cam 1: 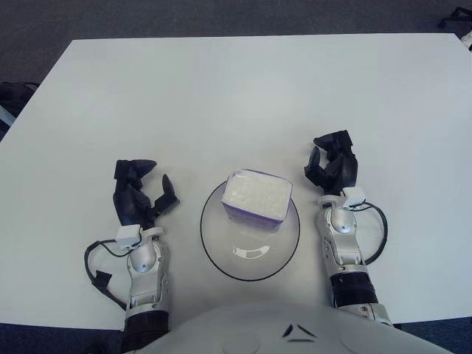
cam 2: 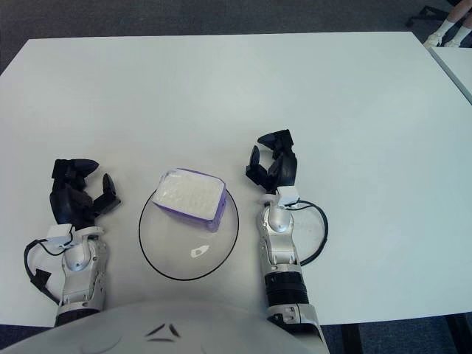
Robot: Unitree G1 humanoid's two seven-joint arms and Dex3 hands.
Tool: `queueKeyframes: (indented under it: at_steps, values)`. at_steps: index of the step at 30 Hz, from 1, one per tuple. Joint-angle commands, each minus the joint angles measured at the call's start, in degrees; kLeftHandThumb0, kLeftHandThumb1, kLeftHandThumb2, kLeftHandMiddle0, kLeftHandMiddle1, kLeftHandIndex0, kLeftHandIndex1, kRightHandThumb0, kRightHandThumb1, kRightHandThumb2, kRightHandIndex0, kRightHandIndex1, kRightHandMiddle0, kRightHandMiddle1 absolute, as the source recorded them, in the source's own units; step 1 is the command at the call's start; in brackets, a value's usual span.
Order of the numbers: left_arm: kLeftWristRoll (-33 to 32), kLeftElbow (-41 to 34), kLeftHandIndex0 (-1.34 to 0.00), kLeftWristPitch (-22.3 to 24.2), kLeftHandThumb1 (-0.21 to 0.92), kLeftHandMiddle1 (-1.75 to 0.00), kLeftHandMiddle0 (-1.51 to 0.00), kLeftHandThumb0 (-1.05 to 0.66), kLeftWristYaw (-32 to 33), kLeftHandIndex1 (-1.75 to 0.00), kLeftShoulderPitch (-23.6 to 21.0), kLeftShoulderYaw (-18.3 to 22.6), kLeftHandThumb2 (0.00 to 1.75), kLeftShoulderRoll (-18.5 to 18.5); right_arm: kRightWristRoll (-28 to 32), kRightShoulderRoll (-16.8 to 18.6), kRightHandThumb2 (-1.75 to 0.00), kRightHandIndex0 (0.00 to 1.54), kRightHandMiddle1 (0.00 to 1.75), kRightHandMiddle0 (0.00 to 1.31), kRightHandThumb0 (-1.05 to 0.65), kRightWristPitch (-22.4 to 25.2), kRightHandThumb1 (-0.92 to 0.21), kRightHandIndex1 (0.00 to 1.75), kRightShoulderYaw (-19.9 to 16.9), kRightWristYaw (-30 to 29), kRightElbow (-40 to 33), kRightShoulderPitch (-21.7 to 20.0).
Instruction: Put the tissue paper into the plate.
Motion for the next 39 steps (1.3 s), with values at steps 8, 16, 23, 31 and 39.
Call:
queueKeyframes:
  at_steps: [8, 16, 23, 31, 39]
  values:
    - [2.2, 6.8, -0.46, 0.7, 0.27, -1.54, -0.7, -0.01, -0.8, -1.75, 2.8, -1.1, 1.31, 0.5, 0.4, 0.3, -1.05, 0.72, 1.75, 0.45, -0.42, -4.1, -0.53, 1.62, -1.4, 0.7, 11.0, 2.0]
    - [2.8, 6.1, -0.45, 2.1, 0.27, -1.56, -0.7, -0.01, -0.7, -1.75, 3.2, -1.9, 1.32, 0.8, 0.1, 0.0, -1.06, 0.7, 1.75, 0.45, -0.42, -4.9, -0.53, 1.62, -2.2, 1.4, 13.8, 1.9]
    - [2.9, 5.8, -0.45, 2.7, 0.28, -1.56, -0.69, -0.01, -1.3, -1.75, 3.5, -2.4, 1.32, 1.0, -0.6, -0.3, -1.07, 0.69, 1.75, 0.46, -0.42, -4.9, -0.51, 1.63, -2.3, 1.8, 14.8, 2.4]
    - [3.0, 5.4, -0.45, 5.0, 0.28, -1.56, -0.7, -0.01, -2.6, -1.75, 3.8, -3.2, 1.31, 2.0, -1.8, -0.8, -1.08, 0.69, 1.75, 0.46, -0.42, -4.7, -0.51, 1.64, -2.2, 1.6, 16.2, 2.7]
    - [3.6, 4.6, -0.44, 7.8, 0.28, -1.57, -0.7, -0.01, -3.8, -1.75, 3.9, -4.0, 1.32, 3.0, -2.4, -0.9, -1.09, 0.7, 1.75, 0.47, -0.42, -4.2, -0.5, 1.65, -2.1, 1.1, 16.3, 3.1]
